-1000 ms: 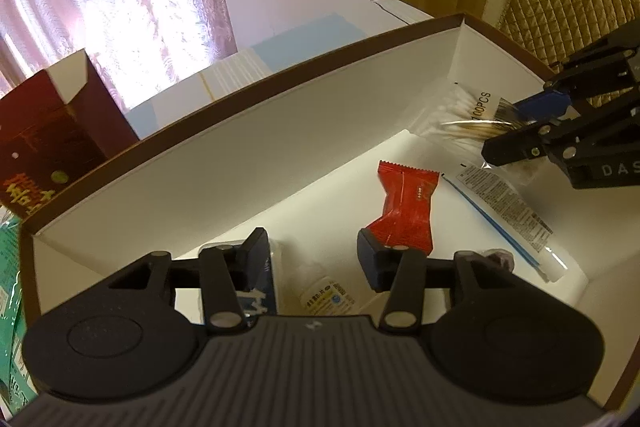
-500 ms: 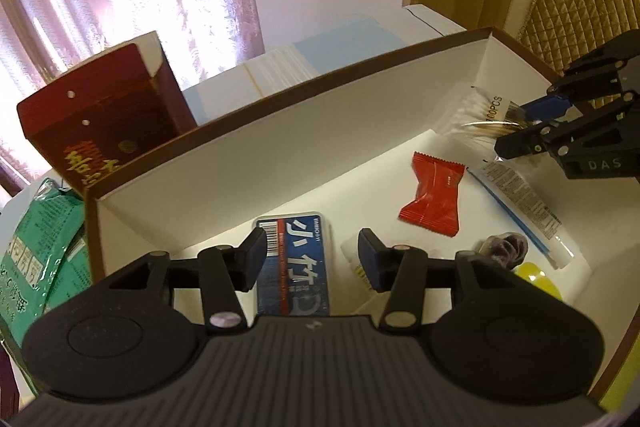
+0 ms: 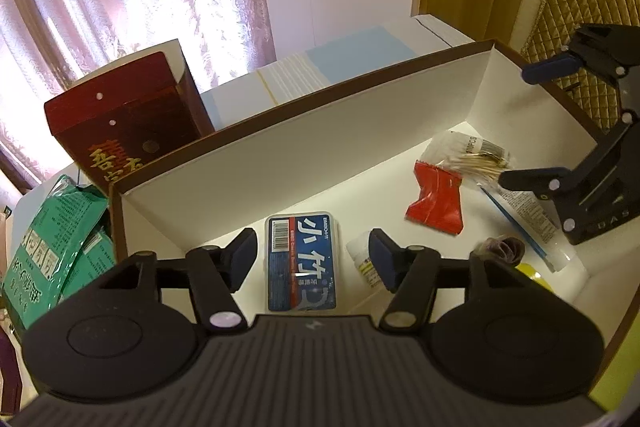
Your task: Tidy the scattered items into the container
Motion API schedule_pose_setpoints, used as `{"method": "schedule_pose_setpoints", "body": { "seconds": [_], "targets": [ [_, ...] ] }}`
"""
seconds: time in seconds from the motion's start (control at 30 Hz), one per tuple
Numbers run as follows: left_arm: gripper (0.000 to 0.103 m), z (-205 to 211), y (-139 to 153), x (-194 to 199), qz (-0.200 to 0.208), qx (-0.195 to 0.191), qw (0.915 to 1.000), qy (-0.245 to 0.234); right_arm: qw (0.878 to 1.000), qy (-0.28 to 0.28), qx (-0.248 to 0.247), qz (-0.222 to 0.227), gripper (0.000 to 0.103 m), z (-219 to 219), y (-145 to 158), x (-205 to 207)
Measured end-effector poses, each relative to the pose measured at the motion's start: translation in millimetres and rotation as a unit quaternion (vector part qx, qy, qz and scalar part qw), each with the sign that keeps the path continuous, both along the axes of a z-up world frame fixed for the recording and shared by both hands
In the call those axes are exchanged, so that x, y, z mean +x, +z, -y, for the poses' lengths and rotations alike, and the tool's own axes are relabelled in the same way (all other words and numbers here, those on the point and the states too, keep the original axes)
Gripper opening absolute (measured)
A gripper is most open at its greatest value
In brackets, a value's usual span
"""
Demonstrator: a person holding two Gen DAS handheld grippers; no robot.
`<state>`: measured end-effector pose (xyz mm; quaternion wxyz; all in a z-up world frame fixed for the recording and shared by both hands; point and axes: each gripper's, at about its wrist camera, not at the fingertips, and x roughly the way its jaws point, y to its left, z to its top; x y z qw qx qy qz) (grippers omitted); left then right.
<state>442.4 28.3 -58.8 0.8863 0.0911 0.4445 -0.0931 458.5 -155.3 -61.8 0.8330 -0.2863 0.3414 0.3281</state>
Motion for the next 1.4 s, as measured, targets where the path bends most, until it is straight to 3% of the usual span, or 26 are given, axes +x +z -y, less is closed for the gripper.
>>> {"method": "schedule_pose_setpoints", "body": {
  "seconds": [0.33, 0.8, 1.07, 1.4],
  "targets": [
    [0.074, -6.3, 11.8, -15.6, -0.004, 0.001, 0.9996, 0.029, 0.999, 0.007, 0.025, -0.033, 0.100, 9.8, 11.1, -20.7],
    [0.083, -2.7, 34.7, -39.7, 0.009, 0.011, 0.9987, 0.048, 0.994, -0.040, 0.069, -0.070, 0.100, 11.6, 19.0, -33.3],
    [0.087, 0.0, 48.3, -60.6, 0.016, 0.018, 0.9979, 0.060, 0.984, -0.096, 0.117, -0.095, 0.100, 20.5, 27.0, -43.1],
    [0.092, 5.0, 63.5, -101.6, 0.030, 0.019, 0.9957, 0.086, 0.978, -0.131, 0.142, -0.081, 0.100, 28.5, 43.8, -83.7]
  ]
}}
